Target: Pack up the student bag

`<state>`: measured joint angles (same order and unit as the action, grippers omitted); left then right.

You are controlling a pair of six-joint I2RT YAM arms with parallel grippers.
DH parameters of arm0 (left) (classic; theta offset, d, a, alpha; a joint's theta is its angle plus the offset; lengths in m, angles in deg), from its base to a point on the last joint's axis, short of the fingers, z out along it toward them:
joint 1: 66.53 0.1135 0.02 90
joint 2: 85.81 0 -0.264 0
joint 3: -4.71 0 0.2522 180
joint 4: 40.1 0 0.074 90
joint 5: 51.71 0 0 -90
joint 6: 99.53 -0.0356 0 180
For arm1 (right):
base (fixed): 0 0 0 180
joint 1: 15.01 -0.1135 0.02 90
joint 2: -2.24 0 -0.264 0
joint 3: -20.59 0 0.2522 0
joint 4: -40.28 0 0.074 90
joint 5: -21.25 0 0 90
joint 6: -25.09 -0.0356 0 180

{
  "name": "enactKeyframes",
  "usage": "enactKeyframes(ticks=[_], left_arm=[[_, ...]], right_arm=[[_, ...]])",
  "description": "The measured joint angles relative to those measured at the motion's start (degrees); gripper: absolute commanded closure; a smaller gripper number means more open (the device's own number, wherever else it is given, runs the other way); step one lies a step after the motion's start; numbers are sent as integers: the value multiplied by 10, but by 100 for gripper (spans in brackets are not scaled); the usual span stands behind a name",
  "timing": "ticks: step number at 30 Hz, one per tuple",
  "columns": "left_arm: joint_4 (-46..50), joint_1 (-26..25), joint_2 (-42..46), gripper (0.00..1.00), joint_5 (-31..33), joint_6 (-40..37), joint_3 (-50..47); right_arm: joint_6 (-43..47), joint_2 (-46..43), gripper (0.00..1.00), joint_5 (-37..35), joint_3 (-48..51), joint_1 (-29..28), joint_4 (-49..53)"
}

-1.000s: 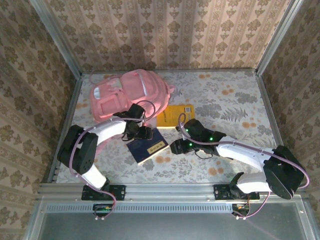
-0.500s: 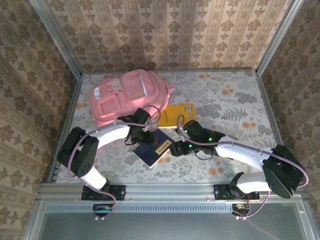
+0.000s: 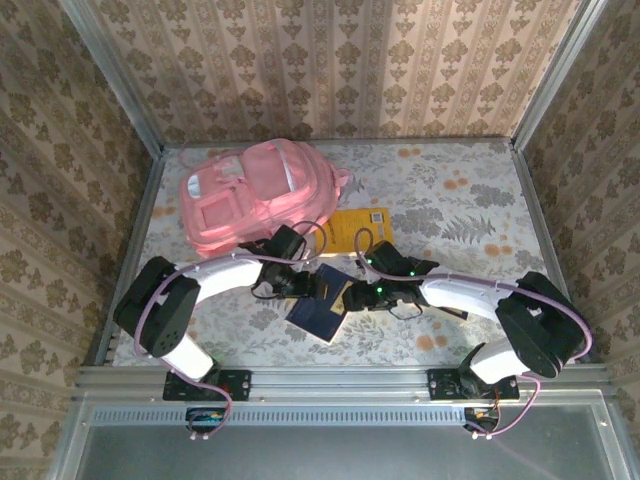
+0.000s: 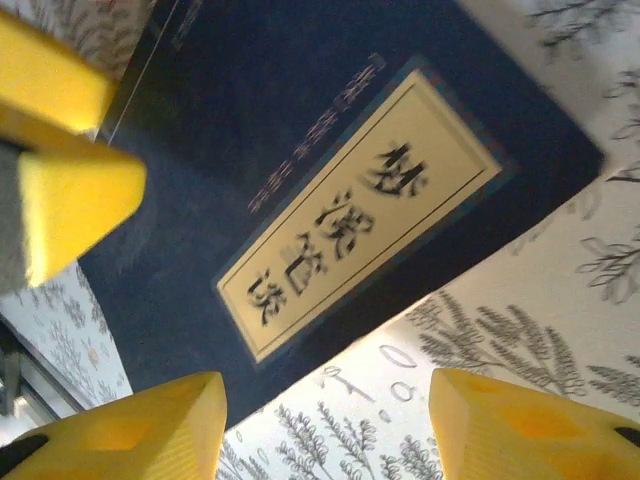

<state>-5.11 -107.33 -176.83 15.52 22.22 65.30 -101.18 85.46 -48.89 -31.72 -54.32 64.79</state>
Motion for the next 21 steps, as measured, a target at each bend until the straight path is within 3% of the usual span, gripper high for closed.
enactKeyframes(ticks=[8,21], left_arm=[[-36,-20,-16,29,-40,10,2],[-42,-39,-33,30,-71,17,17]], right_arm=[[-78,13,42,61,54,63,-77],[-152,14,46,98,72,82,-132]])
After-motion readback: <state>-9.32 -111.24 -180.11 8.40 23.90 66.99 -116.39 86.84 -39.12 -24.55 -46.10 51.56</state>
